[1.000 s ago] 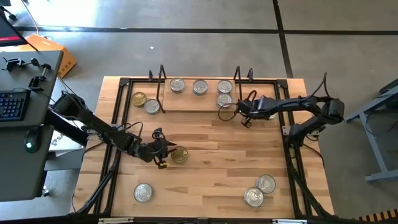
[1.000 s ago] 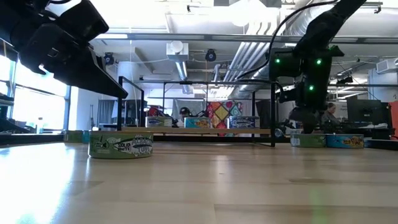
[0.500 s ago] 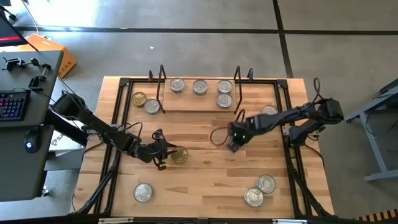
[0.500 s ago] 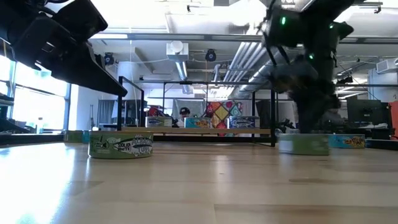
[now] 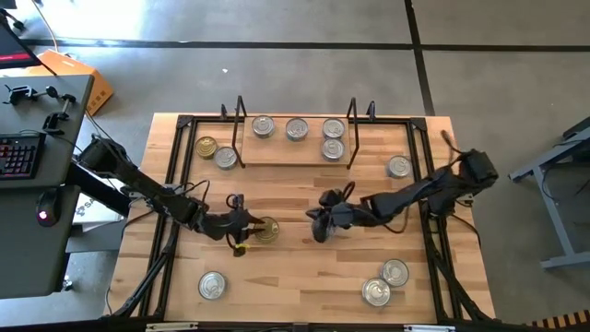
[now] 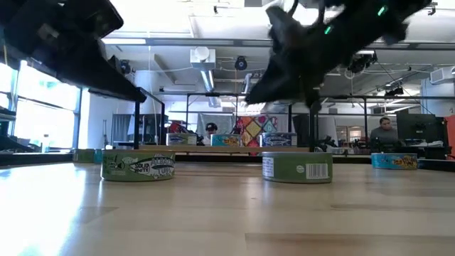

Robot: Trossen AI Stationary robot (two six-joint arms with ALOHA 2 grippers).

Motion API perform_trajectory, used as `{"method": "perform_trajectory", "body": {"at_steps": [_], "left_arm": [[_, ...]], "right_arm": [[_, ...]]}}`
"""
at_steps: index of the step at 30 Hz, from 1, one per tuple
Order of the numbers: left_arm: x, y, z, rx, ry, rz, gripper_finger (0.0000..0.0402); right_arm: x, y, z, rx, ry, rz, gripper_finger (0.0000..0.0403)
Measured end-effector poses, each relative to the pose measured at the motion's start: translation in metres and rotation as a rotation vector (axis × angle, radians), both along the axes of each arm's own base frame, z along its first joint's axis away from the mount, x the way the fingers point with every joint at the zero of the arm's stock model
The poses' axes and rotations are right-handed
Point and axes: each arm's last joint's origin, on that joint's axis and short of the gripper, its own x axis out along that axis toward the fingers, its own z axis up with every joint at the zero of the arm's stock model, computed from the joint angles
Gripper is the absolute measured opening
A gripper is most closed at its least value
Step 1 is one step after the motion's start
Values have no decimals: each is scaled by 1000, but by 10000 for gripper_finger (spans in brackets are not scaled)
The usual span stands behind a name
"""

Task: Stack canned seafood by type on shelf
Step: Put the green tuna can on the shelf aligned with the other green tuna can

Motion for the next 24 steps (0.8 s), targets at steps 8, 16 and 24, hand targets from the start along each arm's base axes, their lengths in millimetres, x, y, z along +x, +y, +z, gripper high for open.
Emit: {"method": "perform_trajectory", "body": {"at_steps": [8,16,24], "left_arm": [[43,11,9,-124,-58,-222,65],[121,6,-9,-71,110,-360,5],[162,28,-28,-18,341,-325,1]], "right_arm": [[-57,19,4,34,323,-131,0],[-64,46,-24,125,439,-125,0],[-37,59,-55,144,339,-69,0]]}}
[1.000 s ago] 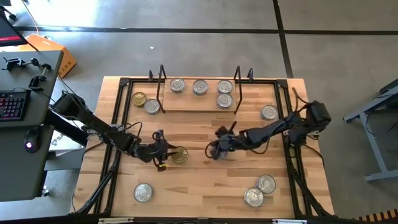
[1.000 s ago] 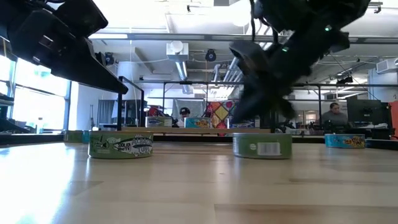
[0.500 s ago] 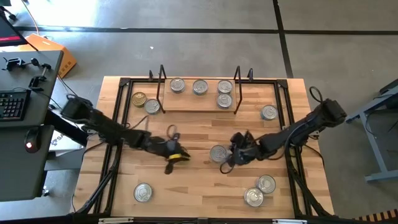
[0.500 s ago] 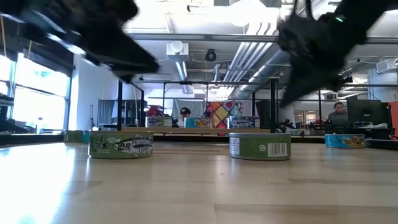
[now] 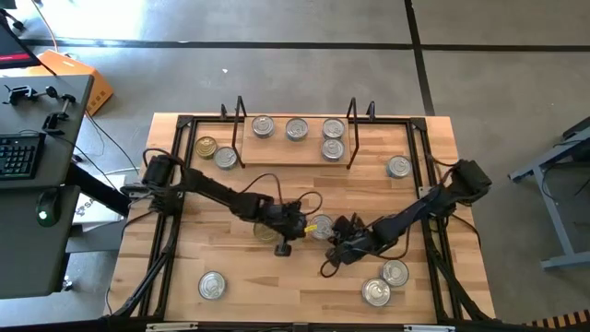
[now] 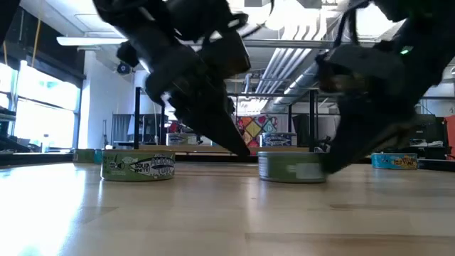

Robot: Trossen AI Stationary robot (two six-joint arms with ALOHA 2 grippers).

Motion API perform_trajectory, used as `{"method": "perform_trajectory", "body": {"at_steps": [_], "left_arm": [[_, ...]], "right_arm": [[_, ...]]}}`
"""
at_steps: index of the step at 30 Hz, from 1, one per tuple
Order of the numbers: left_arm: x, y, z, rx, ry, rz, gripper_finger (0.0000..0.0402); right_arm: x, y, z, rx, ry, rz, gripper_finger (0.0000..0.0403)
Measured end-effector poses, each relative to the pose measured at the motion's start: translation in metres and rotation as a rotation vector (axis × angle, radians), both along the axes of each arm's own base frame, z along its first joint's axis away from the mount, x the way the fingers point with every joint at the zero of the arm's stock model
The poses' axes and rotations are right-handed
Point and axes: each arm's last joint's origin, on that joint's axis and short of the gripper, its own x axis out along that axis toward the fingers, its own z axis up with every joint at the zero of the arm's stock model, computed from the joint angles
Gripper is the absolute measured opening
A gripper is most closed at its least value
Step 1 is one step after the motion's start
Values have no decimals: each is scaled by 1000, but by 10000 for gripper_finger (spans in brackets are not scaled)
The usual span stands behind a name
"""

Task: Stack canned seafood by type on shelf
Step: Put the green tuna can on the shelf aligned with the other green tuna can

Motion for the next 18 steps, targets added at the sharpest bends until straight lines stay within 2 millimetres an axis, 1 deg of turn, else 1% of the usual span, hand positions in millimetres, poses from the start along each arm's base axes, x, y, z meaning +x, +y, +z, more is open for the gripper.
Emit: {"method": "perform_trajectory", "body": {"at_steps": [2,5,7,8,10,13,16,18], "left_arm": [[0,10,4,57,61,57,1],[-10,24,20,224,127,202,0],[-19,28,33,326,149,269,0],[-23,29,39,348,153,281,0],[-30,28,49,344,161,278,0],[-31,20,56,244,138,215,0],[-24,7,49,126,117,87,0],[-17,-1,38,82,99,27,0]], "right_arm": [[12,2,-4,3,-90,25,0],[29,6,-7,-42,-245,98,0],[33,10,-5,-78,-295,149,0],[32,11,-3,-90,-302,163,0],[26,13,2,-112,-272,167,0],[10,12,12,-161,-197,108,0],[-9,8,22,-239,-133,5,0],[-17,2,24,-259,-93,-70,0]]}}
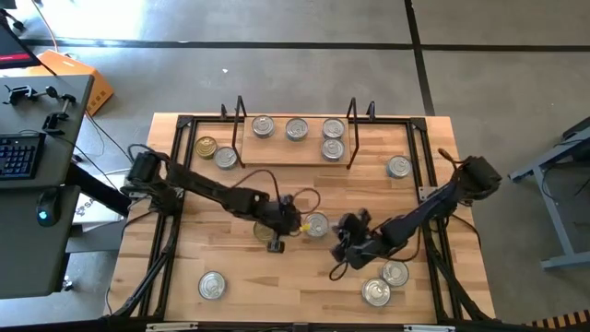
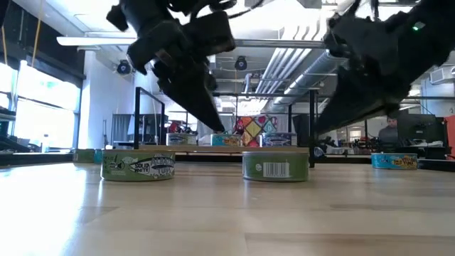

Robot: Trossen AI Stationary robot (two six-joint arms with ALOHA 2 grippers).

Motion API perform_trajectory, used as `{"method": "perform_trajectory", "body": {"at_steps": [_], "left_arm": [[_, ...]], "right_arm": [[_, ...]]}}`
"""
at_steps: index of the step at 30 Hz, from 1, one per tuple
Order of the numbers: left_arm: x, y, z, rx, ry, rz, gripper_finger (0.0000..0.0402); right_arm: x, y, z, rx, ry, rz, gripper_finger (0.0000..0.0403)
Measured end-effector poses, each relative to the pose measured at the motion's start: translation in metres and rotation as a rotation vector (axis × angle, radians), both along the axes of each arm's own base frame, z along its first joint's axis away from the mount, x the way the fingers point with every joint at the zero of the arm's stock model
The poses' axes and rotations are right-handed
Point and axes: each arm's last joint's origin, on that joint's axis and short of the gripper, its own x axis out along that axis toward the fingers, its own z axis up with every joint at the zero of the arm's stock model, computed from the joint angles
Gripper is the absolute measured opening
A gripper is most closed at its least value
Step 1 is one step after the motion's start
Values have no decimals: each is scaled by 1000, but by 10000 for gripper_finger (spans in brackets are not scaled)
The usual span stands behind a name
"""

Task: Stack canned seafood by type on shelf
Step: Put the green tuna can on the shelf aligned with the other green tuna can

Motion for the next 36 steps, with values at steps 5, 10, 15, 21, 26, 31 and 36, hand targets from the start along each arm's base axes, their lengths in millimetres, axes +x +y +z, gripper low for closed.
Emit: {"method": "perform_trajectory", "body": {"at_steps": [5,10,15,21,26,31,36], "left_arm": [[17,-11,-27,-28,-64,-38,0],[21,-3,-35,15,-64,34,0],[4,16,-19,143,43,143,0],[-26,33,17,358,117,296,0],[-37,24,31,319,55,251,0],[-31,-6,14,177,-172,33,0],[-19,-27,-4,96,-409,-110,29]], "right_arm": [[3,-23,-12,18,63,-150,0],[22,-32,-31,80,86,-101,0],[30,-18,-32,159,-3,-13,0],[31,10,-21,64,-142,116,0],[12,24,-27,-14,-118,50,0],[-6,27,-32,-91,-119,-67,0],[-5,25,-31,-119,-156,-107,0]]}}
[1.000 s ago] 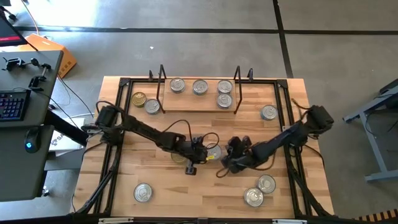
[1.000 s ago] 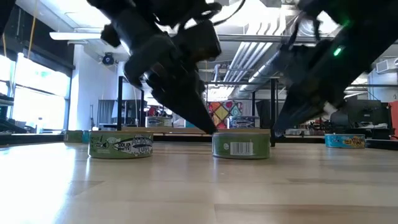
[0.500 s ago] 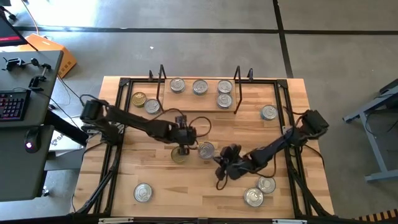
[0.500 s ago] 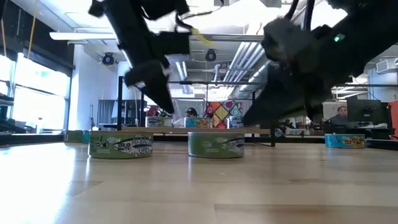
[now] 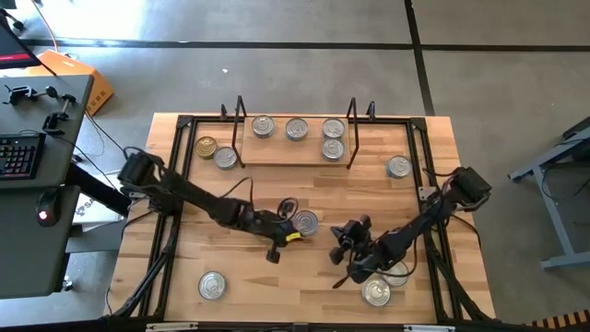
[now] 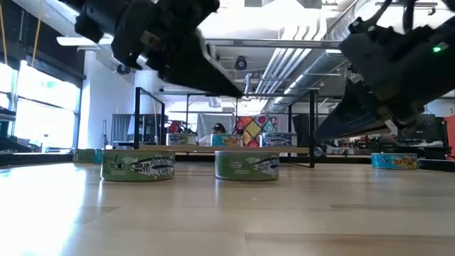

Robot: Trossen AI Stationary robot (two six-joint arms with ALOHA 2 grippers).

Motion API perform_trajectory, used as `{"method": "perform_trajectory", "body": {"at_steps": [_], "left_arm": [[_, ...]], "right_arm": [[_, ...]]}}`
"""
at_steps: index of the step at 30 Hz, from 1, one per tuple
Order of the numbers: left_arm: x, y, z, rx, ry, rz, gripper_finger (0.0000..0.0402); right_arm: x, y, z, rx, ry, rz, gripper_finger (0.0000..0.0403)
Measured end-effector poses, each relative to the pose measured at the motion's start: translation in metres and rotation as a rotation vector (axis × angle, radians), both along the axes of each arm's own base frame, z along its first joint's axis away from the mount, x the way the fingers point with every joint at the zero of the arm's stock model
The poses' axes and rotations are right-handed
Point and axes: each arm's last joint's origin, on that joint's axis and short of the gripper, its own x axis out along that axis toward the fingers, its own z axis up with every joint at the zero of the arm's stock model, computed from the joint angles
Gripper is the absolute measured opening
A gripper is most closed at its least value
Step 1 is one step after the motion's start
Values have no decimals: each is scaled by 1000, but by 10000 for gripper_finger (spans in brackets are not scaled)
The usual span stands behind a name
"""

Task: Stack canned seafood by type on shelf
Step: Put the green tuna can on the shelf aligned with the other green tuna can

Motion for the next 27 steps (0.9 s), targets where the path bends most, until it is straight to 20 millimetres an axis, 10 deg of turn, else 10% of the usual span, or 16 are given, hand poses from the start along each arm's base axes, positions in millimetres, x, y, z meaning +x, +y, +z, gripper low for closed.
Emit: {"method": "perform_trajectory", "body": {"at_steps": [12,21,27], "left_arm": [[12,10,-49,74,155,97,158],[6,6,-50,169,203,82,33],[-3,0,-43,148,250,75,6]], "right_arm": [[9,-6,2,-15,16,25,0],[24,-2,12,-141,38,225,14],[38,-15,15,-279,132,350,107]]}}
